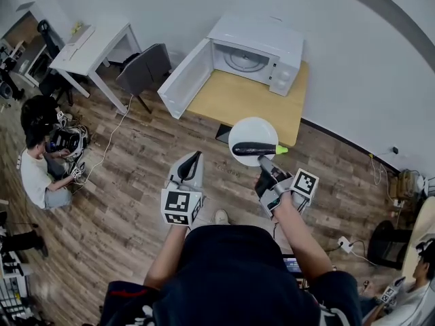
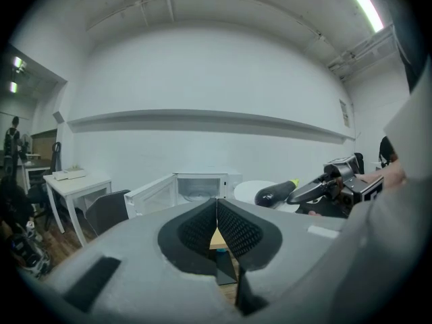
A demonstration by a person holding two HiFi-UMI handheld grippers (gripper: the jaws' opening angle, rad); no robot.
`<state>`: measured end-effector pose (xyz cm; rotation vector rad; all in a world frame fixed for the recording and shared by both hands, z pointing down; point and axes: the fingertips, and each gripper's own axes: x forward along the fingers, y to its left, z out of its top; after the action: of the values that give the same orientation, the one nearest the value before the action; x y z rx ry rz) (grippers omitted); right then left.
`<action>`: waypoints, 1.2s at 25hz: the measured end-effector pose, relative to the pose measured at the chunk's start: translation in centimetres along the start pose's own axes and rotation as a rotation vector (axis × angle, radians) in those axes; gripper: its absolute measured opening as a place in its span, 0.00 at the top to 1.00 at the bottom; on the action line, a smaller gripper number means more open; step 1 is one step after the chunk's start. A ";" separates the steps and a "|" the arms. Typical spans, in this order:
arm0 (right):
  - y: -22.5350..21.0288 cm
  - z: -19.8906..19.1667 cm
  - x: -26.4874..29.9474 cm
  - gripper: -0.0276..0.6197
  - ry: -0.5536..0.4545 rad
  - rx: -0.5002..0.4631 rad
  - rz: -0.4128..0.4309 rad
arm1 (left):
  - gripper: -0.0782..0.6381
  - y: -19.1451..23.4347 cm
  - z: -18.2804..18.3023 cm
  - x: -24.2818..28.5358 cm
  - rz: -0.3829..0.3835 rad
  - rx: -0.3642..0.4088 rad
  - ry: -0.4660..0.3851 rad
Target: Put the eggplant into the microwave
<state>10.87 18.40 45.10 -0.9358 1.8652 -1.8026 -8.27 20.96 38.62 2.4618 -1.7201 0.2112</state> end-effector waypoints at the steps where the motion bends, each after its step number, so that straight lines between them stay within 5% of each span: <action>1: 0.0 0.1 0.6 0.92 0.000 0.002 -0.003 | 0.87 0.5 0.0 0.3 -0.001 0.000 0.003; 13: -0.9 1.5 3.7 0.92 0.007 0.015 -0.023 | 0.87 2.5 -1.0 2.9 0.001 -0.011 0.029; 30: -1.2 11.5 12.4 0.92 0.045 0.016 -0.055 | 0.87 5.9 0.8 15.5 0.014 -0.027 0.060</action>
<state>10.17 1.57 47.29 -0.9569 1.8656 -1.8828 -8.52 4.53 40.94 2.4000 -1.7055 0.2589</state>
